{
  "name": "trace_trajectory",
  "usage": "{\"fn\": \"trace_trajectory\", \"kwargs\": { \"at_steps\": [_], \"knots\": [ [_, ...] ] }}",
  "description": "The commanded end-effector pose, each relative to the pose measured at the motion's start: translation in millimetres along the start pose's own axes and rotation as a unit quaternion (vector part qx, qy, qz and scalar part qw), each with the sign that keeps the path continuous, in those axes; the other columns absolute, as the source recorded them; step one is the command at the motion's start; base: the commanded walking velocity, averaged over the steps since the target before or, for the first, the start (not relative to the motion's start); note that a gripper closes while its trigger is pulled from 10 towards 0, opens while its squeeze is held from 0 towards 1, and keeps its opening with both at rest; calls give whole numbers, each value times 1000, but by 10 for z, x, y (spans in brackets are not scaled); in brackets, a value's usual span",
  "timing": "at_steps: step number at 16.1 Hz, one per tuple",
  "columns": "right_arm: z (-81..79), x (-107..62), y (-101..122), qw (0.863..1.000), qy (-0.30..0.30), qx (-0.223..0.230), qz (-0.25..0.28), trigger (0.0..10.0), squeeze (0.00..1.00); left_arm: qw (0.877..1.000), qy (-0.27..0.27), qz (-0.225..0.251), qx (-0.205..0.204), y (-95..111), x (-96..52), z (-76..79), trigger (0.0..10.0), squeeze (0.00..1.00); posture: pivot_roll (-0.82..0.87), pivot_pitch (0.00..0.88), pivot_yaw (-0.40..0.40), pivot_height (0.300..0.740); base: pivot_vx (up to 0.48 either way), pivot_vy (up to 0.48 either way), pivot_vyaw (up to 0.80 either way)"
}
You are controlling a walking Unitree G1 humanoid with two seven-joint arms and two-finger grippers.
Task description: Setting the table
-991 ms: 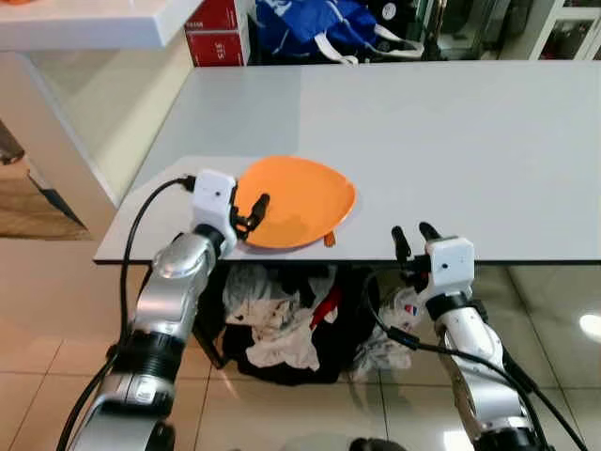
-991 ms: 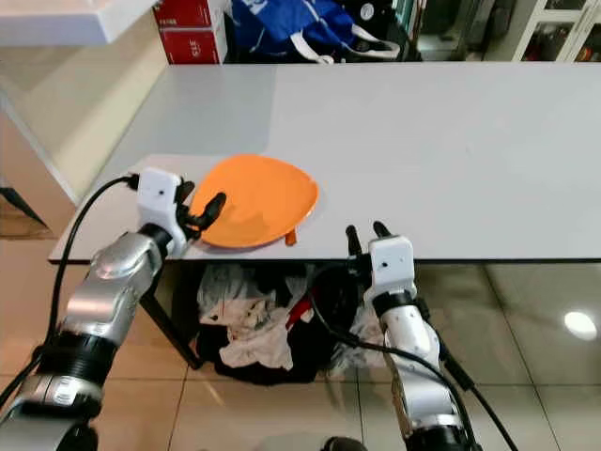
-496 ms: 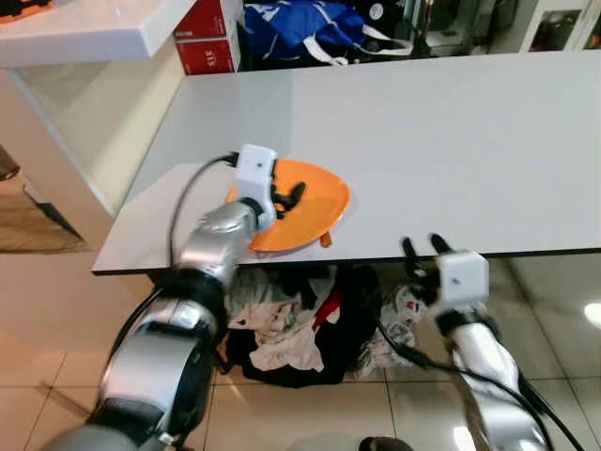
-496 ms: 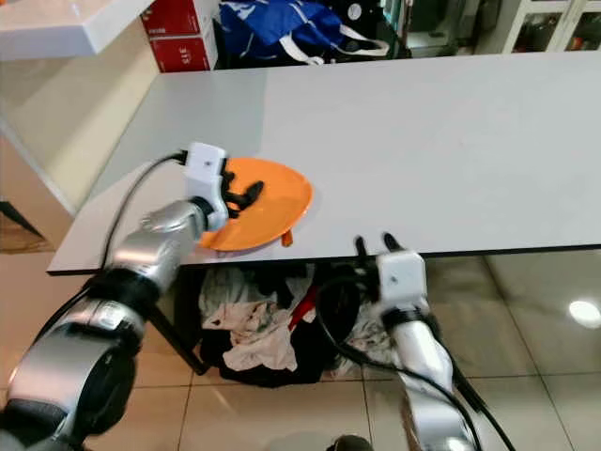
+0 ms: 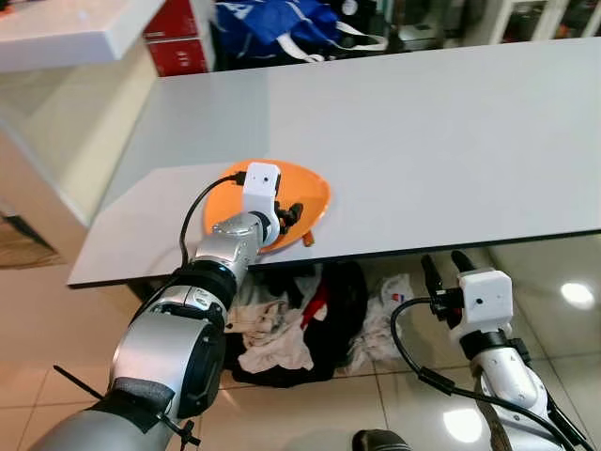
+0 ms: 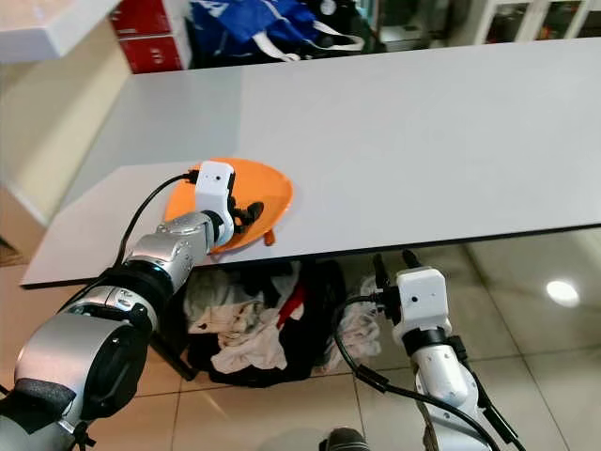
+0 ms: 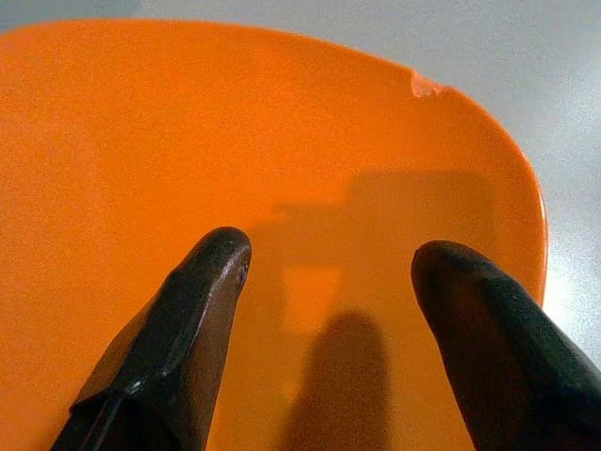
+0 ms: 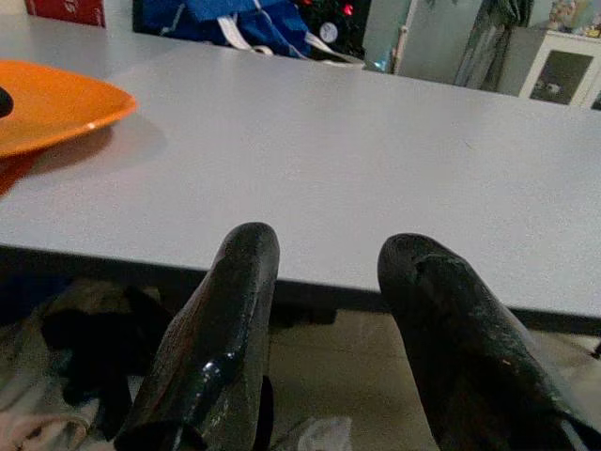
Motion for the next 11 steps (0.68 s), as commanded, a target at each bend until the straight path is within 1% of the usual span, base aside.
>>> {"fn": "trace_trajectory", "kwargs": {
  "at_steps": [1,2,3,4,5,6,7,8,9,11],
  "knots": [
    [-12,-10,41,1000,3,1,1,10000,0,1000,19,-8,-4,21,-11,-97,10000,0,-359,70,98,740,0,0,0],
    [-15,-14,39,1000,4,1,-1,10000,0,1000,26,-13,-7,-2,-17,-132,10000,0,-359,70,97,740,0,0,0],
    [-21,-20,43,1000,6,1,-5,10000,0,998,48,-24,-16,-51,-40,-247,10000,0,-350,82,90,740,0,0,0],
    [-21,-20,45,1000,7,1,-5,10000,0,998,54,-26,-19,-63,-47,-277,10000,0,-349,85,89,740,0,0,0],
    [-23,-23,46,1000,8,1,-8,10000,0,997,67,-29,-27,-85,-68,-361,10000,0,-344,95,84,740,0,0,0],
    [-25,-23,44,1000,9,1,-10,10000,0,996,74,-32,-28,-101,-81,-407,10000,0,-343,97,83,740,0,0,0],
    [-26,-26,41,1000,10,1,-11,10000,0,995,87,-34,-32,-132,-109,-498,10000,0,-342,99,83,740,0,0,0],
    [-26,-26,39,1000,10,1,-12,10000,0,994,93,-34,-34,-149,-123,-542,10000,0,-342,99,83,740,0,0,0],
    [-27,-26,33,1000,11,1,-14,10000,0,992,110,-39,-43,-215,-163,-649,10000,0,-334,87,75,740,0,0,0],
    [-28,-21,30,1000,12,1,-15,10000,0,991,118,-43,-43,-258,-182,-694,10000,0,-330,79,74,740,0,0,0]
  ]
}}
Point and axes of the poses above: a point about 5 cm out from each wrist's last joint towards the gripper, its own x axis pointing out of the wrist towards the gripper, its own y axis along the axis of the wrist's last joint, z = x × y, the point moved 4 cm from there along x, pointing out of the wrist towards the gripper, and after that the axes turned 7 degrees about x, right-handed, at the moved point
